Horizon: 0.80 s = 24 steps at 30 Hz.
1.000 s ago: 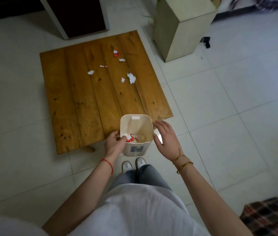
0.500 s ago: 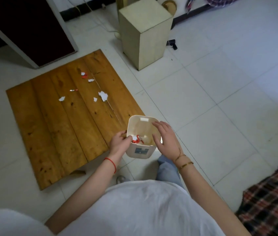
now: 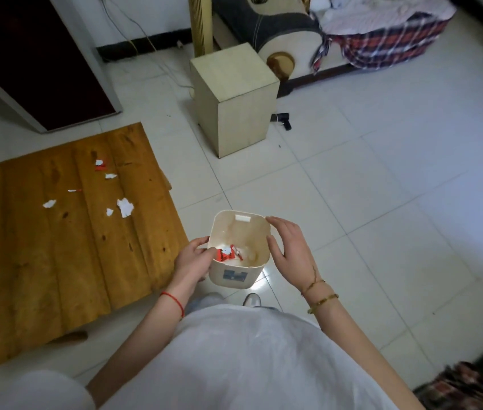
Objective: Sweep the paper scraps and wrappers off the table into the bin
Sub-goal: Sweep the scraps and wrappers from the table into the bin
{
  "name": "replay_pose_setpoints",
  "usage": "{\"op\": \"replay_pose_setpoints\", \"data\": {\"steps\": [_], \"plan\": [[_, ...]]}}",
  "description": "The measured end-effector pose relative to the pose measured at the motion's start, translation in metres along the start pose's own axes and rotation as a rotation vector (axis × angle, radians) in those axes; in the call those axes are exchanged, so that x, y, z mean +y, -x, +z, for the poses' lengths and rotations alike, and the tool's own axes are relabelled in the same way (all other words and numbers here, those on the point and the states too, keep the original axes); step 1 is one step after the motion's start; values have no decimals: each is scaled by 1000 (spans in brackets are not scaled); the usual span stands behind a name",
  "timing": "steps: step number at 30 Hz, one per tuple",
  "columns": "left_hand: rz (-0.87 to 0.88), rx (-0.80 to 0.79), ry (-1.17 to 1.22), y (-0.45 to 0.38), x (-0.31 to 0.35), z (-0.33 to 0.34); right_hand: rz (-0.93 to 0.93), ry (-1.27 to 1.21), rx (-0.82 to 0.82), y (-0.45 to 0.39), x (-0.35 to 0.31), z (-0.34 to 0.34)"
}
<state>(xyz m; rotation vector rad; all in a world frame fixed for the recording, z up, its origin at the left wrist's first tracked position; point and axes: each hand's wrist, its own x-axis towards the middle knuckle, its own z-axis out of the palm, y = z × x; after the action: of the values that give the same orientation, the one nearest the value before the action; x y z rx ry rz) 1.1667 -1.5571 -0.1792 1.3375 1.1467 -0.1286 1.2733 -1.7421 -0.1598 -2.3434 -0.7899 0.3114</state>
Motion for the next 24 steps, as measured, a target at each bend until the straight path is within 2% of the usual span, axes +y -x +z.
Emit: {"op": "replay_pose_setpoints", "data": {"steps": [5,12,18,24], "plan": [[-36,65,58,-24,35,27,59,-6,42,-41,34,-23],[-36,161,160,-85,86,42,38,-1,-7,-133,65,-32],[-65,209,248,-156,149,39,-50,28,-79,-259,66,-37],[-33,308,253,-217,224,13,-205,41,-146,-407,30,-32]]}}
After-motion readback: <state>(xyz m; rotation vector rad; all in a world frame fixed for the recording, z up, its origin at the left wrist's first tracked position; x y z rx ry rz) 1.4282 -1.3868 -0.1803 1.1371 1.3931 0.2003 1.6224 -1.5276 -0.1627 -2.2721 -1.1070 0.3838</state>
